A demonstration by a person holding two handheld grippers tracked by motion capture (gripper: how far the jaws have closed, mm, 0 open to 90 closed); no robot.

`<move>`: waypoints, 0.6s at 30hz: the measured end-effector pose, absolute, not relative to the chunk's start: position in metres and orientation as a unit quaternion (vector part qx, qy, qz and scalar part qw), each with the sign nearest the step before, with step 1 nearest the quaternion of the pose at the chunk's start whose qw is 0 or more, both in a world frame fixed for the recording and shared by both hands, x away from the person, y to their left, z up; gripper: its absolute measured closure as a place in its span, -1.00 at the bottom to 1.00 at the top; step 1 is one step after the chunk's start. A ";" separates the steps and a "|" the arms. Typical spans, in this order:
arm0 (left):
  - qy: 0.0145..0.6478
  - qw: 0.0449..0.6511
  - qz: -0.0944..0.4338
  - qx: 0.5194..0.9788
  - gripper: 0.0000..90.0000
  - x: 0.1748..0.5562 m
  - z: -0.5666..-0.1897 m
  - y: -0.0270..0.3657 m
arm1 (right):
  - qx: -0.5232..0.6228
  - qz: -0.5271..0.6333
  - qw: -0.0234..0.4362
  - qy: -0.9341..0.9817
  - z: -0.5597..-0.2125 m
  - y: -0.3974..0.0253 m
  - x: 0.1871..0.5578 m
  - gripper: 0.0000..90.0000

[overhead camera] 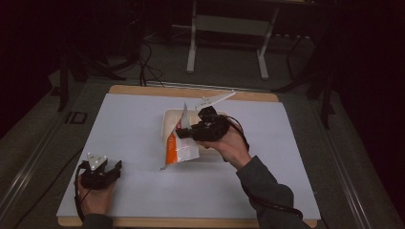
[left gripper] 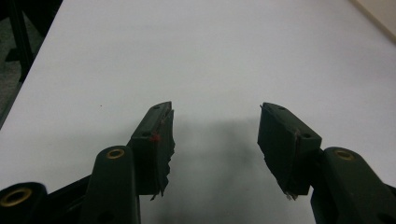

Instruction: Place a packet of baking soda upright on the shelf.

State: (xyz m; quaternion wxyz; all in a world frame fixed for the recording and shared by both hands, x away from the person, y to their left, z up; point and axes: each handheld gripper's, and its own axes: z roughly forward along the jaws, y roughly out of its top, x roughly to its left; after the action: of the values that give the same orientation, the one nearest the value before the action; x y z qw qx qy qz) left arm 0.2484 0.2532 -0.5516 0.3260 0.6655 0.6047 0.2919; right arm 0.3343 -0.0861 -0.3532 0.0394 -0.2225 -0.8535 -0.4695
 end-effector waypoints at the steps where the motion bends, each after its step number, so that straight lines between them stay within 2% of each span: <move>1: 0.605 0.326 0.292 0.665 0.01 0.248 -0.552 0.253 | -0.223 -0.469 0.035 -0.854 -0.352 -0.086 0.340 1.00; 18: 0.605 0.325 0.292 0.665 0.01 0.249 -0.552 0.253 | -0.222 -0.470 0.007 -0.854 -0.345 -0.090 0.361 1.00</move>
State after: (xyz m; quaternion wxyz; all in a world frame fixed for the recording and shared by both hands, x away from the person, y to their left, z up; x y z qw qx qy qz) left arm 0.2485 0.2531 -0.5517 0.3255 0.6654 0.6049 0.2921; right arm 0.3605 -0.0901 -0.3450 0.0067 -0.2222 -0.8540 -0.4704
